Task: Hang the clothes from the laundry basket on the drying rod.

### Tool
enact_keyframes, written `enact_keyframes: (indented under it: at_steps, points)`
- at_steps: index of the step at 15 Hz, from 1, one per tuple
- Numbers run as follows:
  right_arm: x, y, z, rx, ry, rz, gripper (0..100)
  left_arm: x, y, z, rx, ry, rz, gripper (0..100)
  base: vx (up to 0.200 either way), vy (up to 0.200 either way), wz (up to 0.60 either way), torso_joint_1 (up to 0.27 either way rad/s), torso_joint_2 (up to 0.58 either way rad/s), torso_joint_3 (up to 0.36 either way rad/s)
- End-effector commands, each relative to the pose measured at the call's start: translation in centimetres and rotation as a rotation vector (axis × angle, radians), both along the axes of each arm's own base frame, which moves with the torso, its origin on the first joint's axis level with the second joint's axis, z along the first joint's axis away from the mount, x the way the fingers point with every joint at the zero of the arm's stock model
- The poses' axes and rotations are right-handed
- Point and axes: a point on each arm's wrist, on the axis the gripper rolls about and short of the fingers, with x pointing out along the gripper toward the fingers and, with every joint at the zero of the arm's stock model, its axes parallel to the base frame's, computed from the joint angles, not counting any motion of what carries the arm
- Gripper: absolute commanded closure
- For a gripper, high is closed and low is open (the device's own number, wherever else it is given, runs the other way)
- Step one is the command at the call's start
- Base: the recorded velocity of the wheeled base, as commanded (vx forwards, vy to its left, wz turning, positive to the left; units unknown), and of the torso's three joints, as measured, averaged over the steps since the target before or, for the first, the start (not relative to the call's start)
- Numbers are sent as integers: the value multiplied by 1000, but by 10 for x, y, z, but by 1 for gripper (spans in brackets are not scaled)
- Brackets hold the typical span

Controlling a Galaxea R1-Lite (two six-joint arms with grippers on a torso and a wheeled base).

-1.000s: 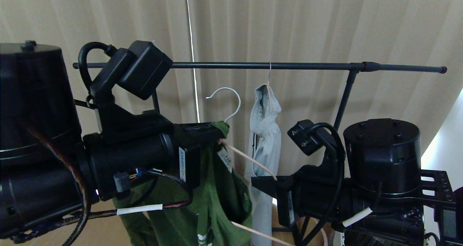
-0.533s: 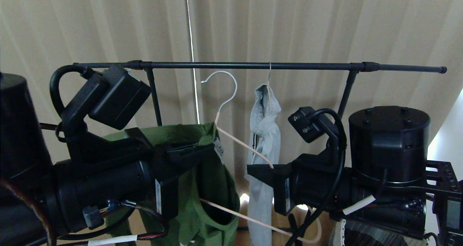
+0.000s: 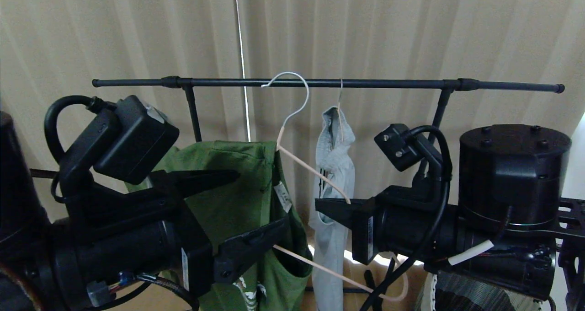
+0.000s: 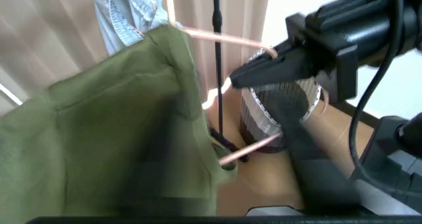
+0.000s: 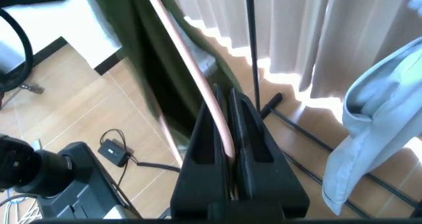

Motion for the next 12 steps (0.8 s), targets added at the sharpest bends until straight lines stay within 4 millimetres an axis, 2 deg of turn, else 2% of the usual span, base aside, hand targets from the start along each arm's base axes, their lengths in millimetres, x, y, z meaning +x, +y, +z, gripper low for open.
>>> enact_keyframes:
  at_steps: [1, 4, 6, 10, 12]
  points:
    - [-5, -9, 13, 34, -29, -8, 100, -6, 7, -1, -3, -9, 1, 0, 0, 0, 0, 0, 0, 0]
    - [-1, -21, 16, 24, -49, -41, 100, -13, 15, 3, -23, -26, 3, 0, 0, 0, 0, 0, 0, 0]
    - [2, -37, 13, -6, -64, -81, 100, -24, 27, 0, -40, -32, 10, 0, 0, 0, 0, 0, 0, 0]
    - [-15, -58, 11, -11, -77, -94, 100, -31, 48, -7, -43, -46, 72, 0, 0, 0, 0, 0, 0, 0]
    - [-16, -70, 3, -56, -89, -116, 100, -25, 57, -9, -10, -70, 140, 0, 0, 0, 0, 0, 0, 0]
